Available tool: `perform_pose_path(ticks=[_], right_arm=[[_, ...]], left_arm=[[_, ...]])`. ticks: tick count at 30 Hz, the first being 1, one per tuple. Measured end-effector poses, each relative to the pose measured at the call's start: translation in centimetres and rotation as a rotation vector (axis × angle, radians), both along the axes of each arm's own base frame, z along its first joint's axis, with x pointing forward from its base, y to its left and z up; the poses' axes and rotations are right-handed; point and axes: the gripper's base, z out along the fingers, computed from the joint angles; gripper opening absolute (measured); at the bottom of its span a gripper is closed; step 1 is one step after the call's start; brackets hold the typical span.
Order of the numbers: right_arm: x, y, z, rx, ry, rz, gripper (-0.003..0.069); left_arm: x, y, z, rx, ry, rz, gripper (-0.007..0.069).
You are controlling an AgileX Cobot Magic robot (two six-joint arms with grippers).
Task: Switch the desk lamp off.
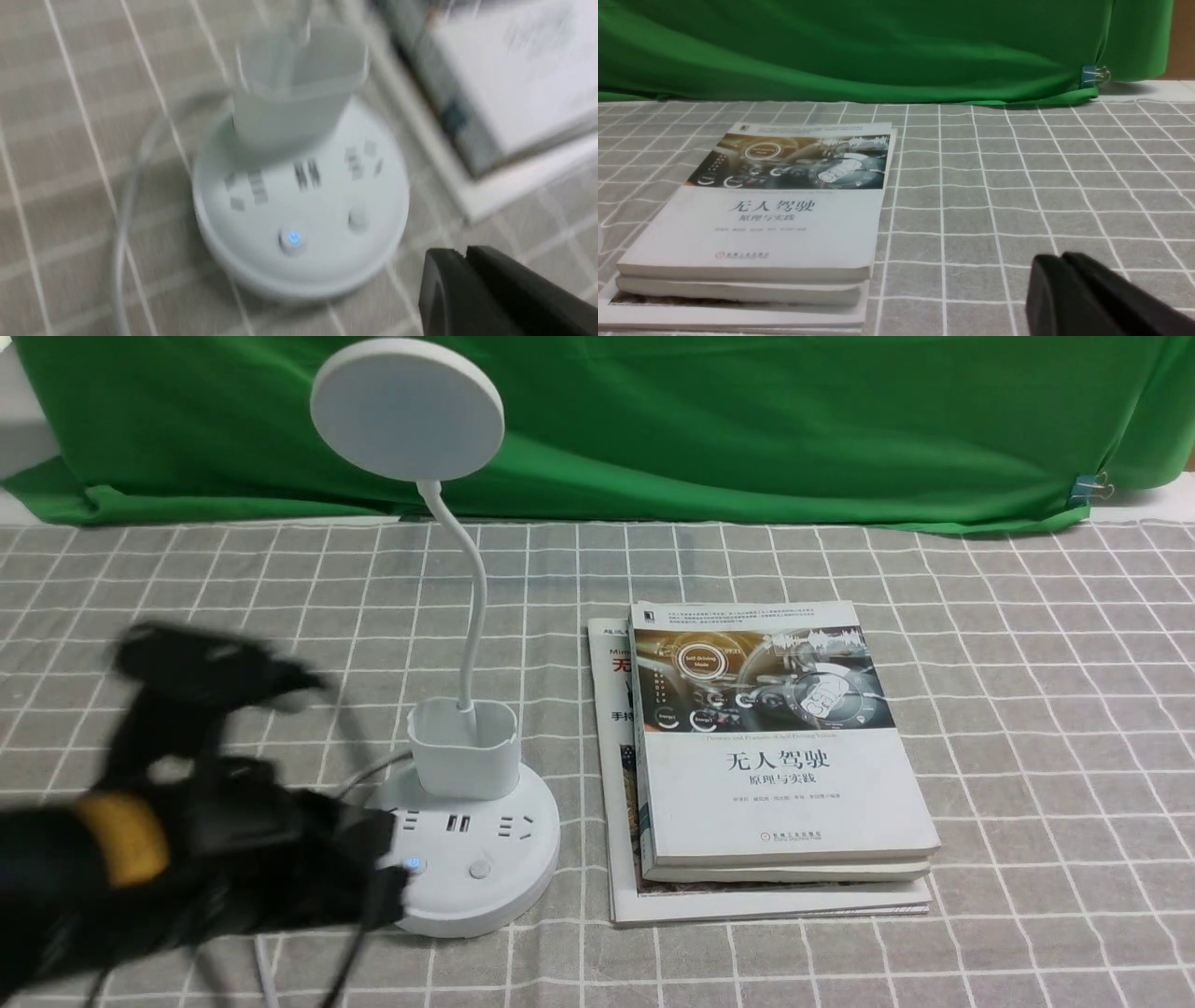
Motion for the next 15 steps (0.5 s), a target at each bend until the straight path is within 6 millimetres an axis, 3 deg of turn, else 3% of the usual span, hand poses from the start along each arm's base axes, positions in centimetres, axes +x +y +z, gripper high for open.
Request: perform_pose_path(ticks=[6,15], right_arm=[[0.0,0.0,0.0,0.0,0.0,0.0,0.0035],[0.0,0.0,0.0,0.0,0.0,0.0,0.0035]], left_arm=[[-2.5,1.7,-0.5,0.029,-0.205,-0.031,0.0019],[-3.9,2.6,0.1,0.088,-0.306,-0.066,0.0018]])
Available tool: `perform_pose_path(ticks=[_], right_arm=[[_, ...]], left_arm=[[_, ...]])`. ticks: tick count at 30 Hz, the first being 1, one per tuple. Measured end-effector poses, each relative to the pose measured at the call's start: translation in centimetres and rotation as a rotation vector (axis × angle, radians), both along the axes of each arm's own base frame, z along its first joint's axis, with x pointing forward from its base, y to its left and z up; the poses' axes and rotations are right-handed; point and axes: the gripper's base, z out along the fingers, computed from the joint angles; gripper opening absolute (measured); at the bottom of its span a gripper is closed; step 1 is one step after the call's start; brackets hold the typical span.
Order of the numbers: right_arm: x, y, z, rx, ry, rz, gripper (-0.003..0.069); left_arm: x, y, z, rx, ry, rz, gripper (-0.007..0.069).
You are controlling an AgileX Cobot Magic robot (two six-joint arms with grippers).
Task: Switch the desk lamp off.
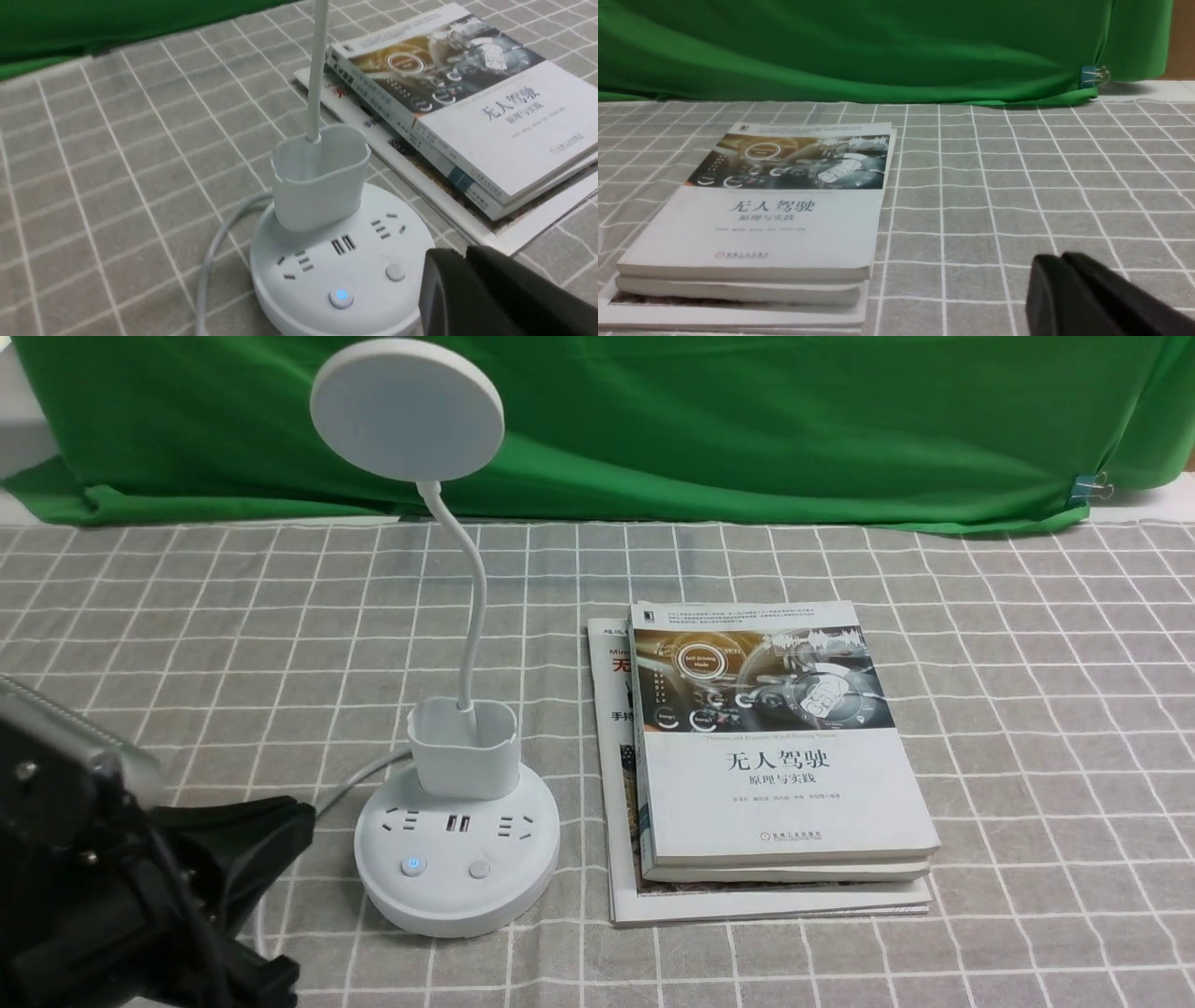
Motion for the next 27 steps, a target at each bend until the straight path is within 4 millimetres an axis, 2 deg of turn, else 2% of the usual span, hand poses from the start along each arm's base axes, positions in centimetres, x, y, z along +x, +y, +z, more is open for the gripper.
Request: perform_pose_path(ticks=[6,8,11,14,18,24,27], right_arm=[[0.0,0.0,0.0,0.0,0.0,0.0,0.0035],[0.0,0.0,0.0,0.0,0.0,0.0,0.0035],[0.0,0.0,0.0,0.0,0.0,0.0,0.0035],[0.0,0.0,0.0,0.0,0.0,0.0,0.0035],[0.0,0.0,0.0,0.0,0.0,0.0,0.0035],[0.0,0.0,0.0,0.0,0.0,0.0,0.0035],[0.0,0.0,0.0,0.0,0.001,0.0,0.0035]], left_arm=[[-2.1,2.2,0.5,-0.002,-0.19,0.061,0.0017],[-3.3,3.7,-0.2,-0.023,-0.277,0.161,0.0017],[-4.2,4.8,-1.2,-0.035,-0.33,0.254,0.0017],[-5.7,6.0,-3.1,-0.062,-0.393,0.398,0.0017],[-6.4,6.5,-5.3,-0.086,-0.382,0.499,0.0017],[-6.5,6.5,-6.9,-0.11,-0.235,0.527,0.0017],[-6.5,6.5,-7.0,-0.109,-0.221,0.526,0.0018]])
